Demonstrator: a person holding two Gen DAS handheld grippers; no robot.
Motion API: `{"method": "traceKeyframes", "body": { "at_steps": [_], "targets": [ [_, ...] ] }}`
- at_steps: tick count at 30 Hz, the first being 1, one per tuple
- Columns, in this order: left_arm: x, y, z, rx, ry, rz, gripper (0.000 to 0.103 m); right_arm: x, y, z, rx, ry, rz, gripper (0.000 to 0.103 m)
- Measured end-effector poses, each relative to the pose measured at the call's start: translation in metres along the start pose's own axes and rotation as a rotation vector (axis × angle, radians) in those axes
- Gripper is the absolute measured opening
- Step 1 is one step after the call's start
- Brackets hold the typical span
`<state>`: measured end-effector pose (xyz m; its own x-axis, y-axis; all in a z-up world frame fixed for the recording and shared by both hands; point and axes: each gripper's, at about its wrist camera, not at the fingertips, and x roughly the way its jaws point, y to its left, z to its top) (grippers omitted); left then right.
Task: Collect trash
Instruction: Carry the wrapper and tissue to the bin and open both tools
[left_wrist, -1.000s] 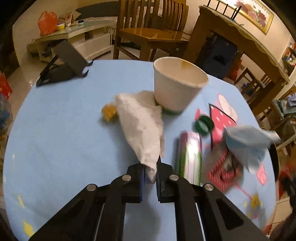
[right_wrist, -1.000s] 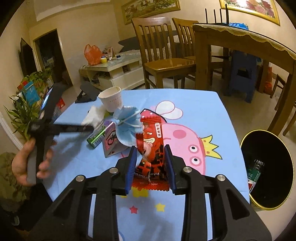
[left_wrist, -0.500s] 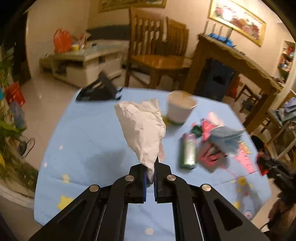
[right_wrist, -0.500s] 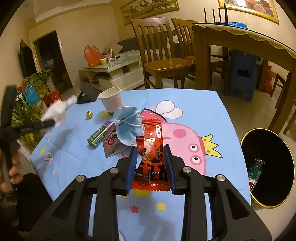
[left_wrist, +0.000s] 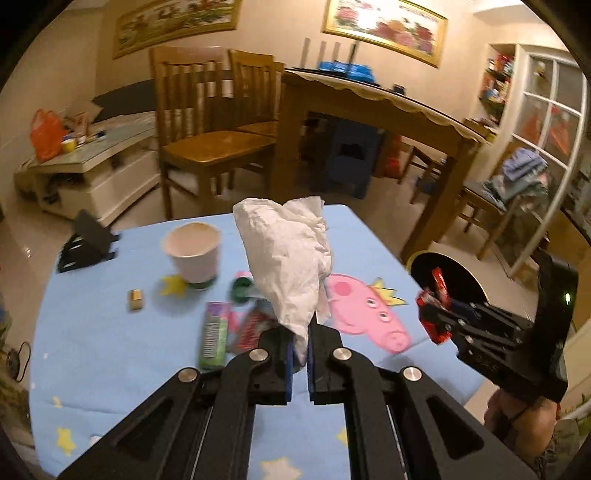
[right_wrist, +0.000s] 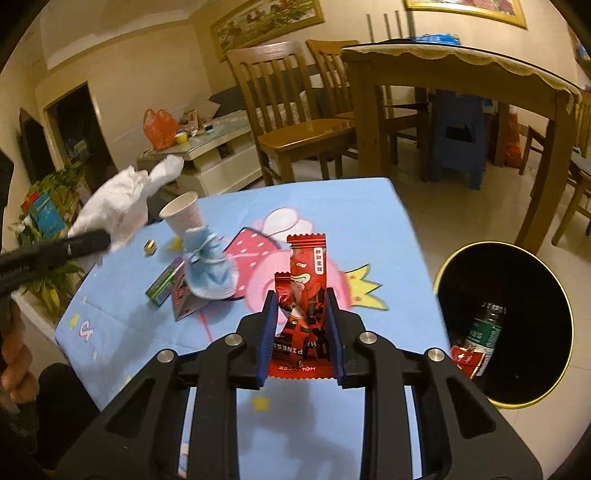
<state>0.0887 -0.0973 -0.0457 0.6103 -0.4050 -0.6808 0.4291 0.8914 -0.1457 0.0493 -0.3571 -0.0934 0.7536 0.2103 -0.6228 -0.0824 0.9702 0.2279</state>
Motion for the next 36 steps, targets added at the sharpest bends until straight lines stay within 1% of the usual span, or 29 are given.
{"method": "traceKeyframes", "body": {
  "at_steps": [3,6,8,9,11,13,14,15,16,17,18,19,22,26,28,30,32,33,34,35,36],
  "targets": [
    [0.008,-0.021,0.005,0.037,0.006,-0.029,0.005,-0.009,-0.025,0.010,0.042,-0.038,-0.041,0.025],
    [0.019,-0.047,0.014,0.088,0.010,-0.056,0.005,-0.020,-0.066,0.024,0.126,-0.087,-0.110,0.025],
    [0.027,-0.066,0.018,0.117,0.016,-0.081,0.005,-0.024,-0.091,0.027,0.181,-0.100,-0.148,0.025],
    [0.030,-0.072,0.018,0.130,0.018,-0.088,0.005,-0.025,-0.103,0.027,0.205,-0.102,-0.159,0.025],
    [0.038,-0.088,0.021,0.155,0.025,-0.112,0.005,-0.023,-0.123,0.028,0.229,-0.096,-0.207,0.025],
    [0.046,-0.104,0.024,0.177,0.027,-0.131,0.005,-0.016,-0.141,0.026,0.252,-0.068,-0.239,0.027],
    [0.053,-0.114,0.027,0.193,0.027,-0.140,0.005,-0.010,-0.150,0.023,0.269,-0.048,-0.270,0.033],
    [0.059,-0.122,0.028,0.203,0.030,-0.149,0.005,-0.006,-0.158,0.019,0.288,-0.026,-0.290,0.036],
    [0.063,-0.128,0.028,0.207,0.036,-0.158,0.005,-0.002,-0.165,0.015,0.308,-0.009,-0.318,0.047],
    [0.071,-0.137,0.029,0.212,0.048,-0.174,0.005,-0.002,-0.169,0.013,0.320,-0.004,-0.344,0.056],
    [0.079,-0.143,0.030,0.214,0.061,-0.184,0.005,-0.005,-0.173,0.012,0.331,-0.006,-0.373,0.070],
    [0.085,-0.148,0.030,0.216,0.071,-0.192,0.005,-0.008,-0.176,0.011,0.340,-0.016,-0.392,0.077],
    [0.110,-0.170,0.030,0.239,0.110,-0.209,0.005,-0.020,-0.185,0.009,0.367,-0.044,-0.388,0.081],
    [0.138,-0.194,0.028,0.266,0.151,-0.229,0.005,-0.033,-0.200,0.004,0.413,-0.062,-0.443,0.087],
    [0.152,-0.207,0.028,0.273,0.173,-0.238,0.005,-0.046,-0.213,0.000,0.457,-0.076,-0.487,0.090],
    [0.162,-0.218,0.029,0.283,0.192,-0.257,0.005,-0.060,-0.227,-0.006,0.522,-0.105,-0.486,0.090],
    [0.173,-0.234,0.029,0.309,0.204,-0.256,0.006,-0.076,-0.239,-0.011,0.573,-0.140,-0.484,0.090],
    [0.180,-0.242,0.029,0.320,0.212,-0.263,0.008,-0.084,-0.244,-0.013,0.594,-0.159,-0.487,0.090],
    [0.185,-0.250,0.030,0.328,0.221,-0.274,0.015,-0.091,-0.248,-0.015,0.610,-0.176,-0.492,0.090],
    [0.189,-0.255,0.030,0.331,0.224,-0.277,0.033,-0.099,-0.251,-0.018,0.625,-0.196,-0.501,0.091],
    [0.195,-0.262,0.030,0.337,0.222,-0.268,0.045,-0.105,-0.256,-0.020,0.635,-0.212,-0.506,0.092]
  ]
}}
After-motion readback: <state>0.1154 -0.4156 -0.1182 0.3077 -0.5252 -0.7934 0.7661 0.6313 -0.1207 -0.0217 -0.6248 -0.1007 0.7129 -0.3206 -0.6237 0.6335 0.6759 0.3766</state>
